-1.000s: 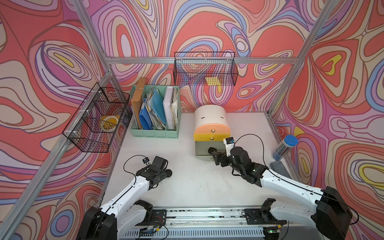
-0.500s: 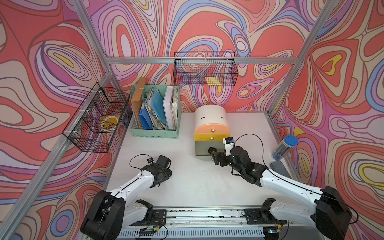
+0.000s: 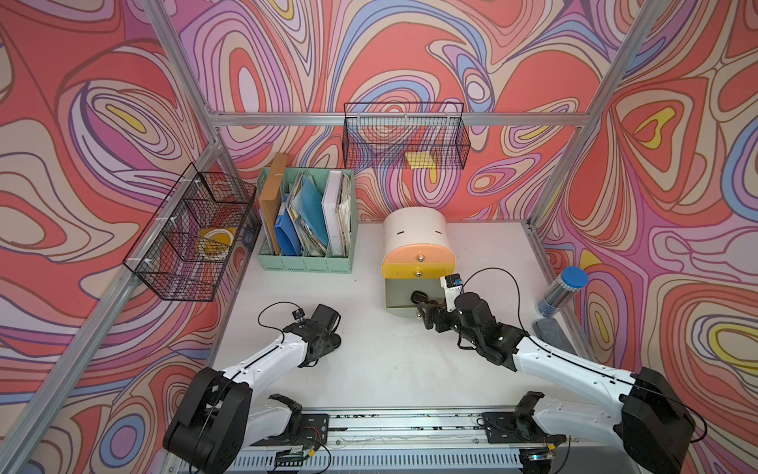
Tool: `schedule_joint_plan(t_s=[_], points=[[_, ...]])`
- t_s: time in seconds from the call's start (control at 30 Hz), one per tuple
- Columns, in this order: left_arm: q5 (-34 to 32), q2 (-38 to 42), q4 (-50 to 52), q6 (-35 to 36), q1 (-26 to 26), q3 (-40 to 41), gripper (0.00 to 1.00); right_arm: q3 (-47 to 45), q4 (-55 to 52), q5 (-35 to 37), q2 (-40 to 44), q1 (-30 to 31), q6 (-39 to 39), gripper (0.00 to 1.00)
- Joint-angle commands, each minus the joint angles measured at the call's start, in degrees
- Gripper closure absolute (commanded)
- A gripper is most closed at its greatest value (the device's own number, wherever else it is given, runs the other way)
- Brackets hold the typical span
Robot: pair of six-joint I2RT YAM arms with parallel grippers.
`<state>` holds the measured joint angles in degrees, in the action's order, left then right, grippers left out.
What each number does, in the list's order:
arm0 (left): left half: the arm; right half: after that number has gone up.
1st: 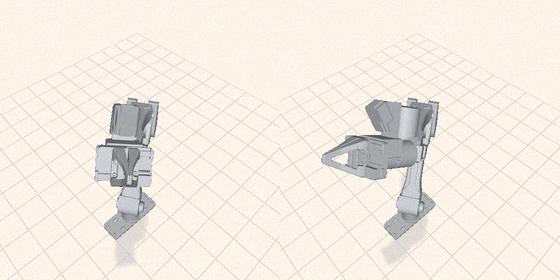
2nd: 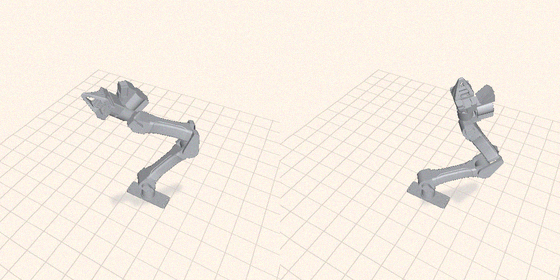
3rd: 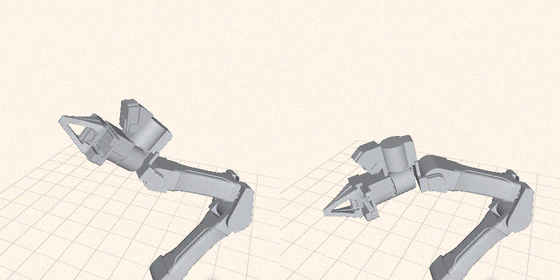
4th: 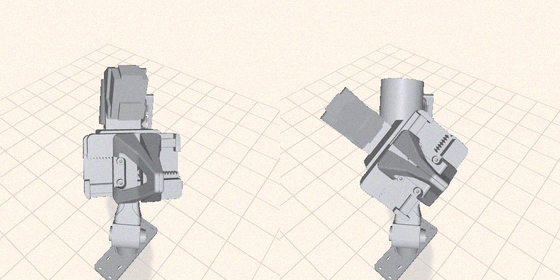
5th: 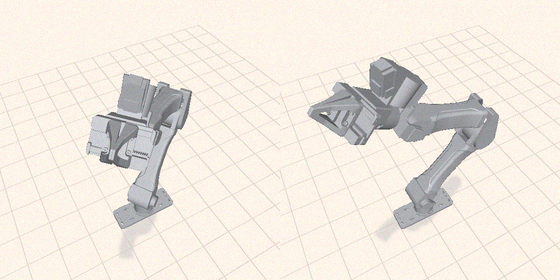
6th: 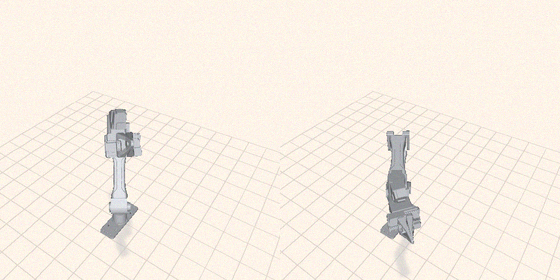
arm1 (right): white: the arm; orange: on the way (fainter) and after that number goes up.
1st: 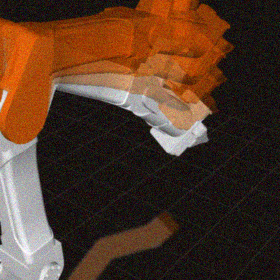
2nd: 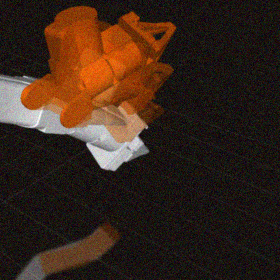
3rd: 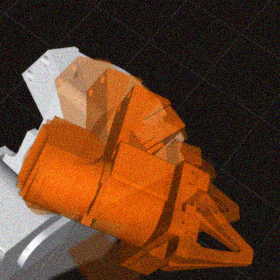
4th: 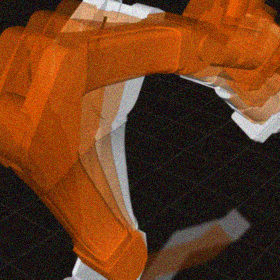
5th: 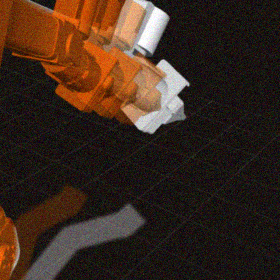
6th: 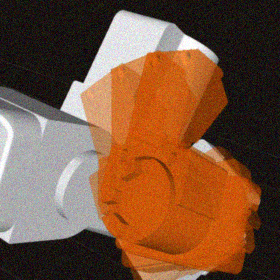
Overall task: Put the bluetooth earphones in the drawer according to color
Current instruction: Place the bluetooth earphone in the drawer, then pick up the Bluetooth earphone from the center of the board.
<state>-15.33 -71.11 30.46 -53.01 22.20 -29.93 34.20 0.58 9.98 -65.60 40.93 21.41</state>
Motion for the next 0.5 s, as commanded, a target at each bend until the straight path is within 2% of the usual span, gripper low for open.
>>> schedule_joint_plan(t_s=[0.0,0.17,0.47], points=[[-0.8,-3.0,1.5,-0.4,0.3,-1.9,0.31,-1.0,0.3,0.4,2.1,-0.2,0.6,0.1],[-0.8,-4.4,1.4,-0.5,0.3,-2.5,0.37,-1.8,-0.1,0.9,3.8,-0.1,0.6,0.1],[1.3,-1.1,2.7,-0.7,0.4,-1.5,0.49,-2.9,-0.3,1.6,5.4,-0.2,0.7,0.1]])
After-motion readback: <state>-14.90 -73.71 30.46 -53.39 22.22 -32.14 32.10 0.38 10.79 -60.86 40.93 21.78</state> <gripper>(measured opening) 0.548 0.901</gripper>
